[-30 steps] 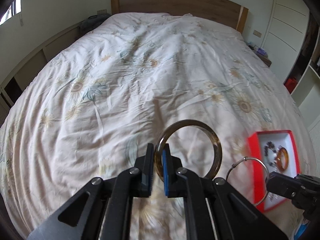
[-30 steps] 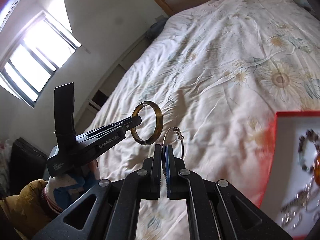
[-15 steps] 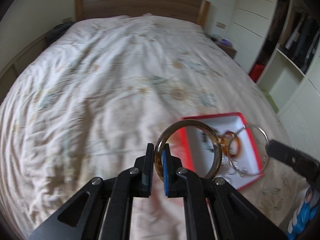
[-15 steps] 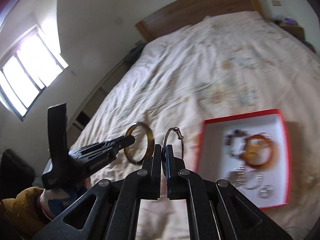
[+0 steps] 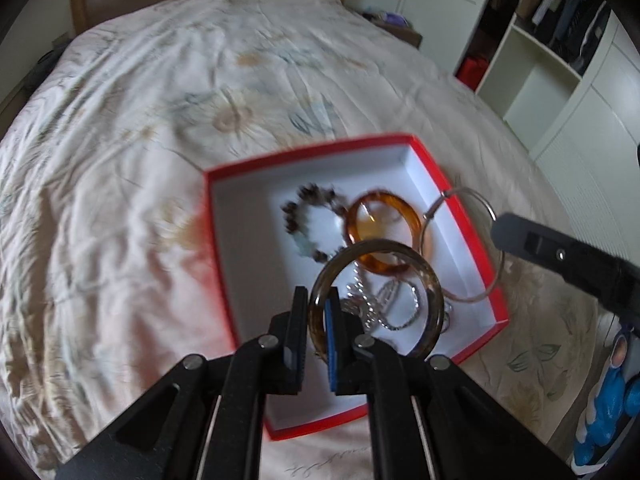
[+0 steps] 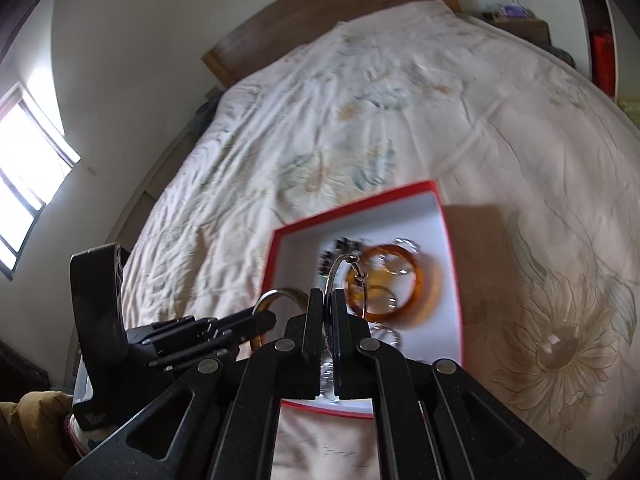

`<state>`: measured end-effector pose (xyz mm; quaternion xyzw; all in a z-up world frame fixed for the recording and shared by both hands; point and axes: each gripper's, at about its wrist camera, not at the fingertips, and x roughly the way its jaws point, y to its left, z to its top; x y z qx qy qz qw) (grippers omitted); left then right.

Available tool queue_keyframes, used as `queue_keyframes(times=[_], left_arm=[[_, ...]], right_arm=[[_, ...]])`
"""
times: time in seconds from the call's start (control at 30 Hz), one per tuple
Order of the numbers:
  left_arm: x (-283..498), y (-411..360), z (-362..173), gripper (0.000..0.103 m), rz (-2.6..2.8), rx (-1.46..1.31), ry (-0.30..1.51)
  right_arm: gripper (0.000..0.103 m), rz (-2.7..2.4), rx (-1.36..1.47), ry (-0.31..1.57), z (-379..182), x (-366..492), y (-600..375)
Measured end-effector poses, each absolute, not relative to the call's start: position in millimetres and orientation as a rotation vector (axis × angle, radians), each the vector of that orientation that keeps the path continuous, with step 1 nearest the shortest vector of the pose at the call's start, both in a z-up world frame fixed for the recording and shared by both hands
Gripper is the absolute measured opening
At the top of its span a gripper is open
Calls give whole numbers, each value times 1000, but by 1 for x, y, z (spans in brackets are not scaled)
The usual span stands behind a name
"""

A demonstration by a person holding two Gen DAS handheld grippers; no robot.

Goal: Organize jewelry
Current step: 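Carry both bangles into the red box and open both grippers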

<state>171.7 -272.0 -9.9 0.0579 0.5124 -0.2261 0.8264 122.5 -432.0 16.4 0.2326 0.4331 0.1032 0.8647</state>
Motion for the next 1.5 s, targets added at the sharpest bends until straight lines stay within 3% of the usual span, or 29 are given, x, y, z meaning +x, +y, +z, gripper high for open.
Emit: queue_keyframes(times=[0.47,1.23,1.5], left_arm=[[171,-294,-48,7,-514,166,1153],[182,-291,-50,11,-514,158,1132],[184,-285,-51,11,-540,107,1158]], right_arm=[[4,118,328,970,-8,117,-443],[5,131,316,1029,-35,148,-416],[14,117,346,1029,-35,150,-421]])
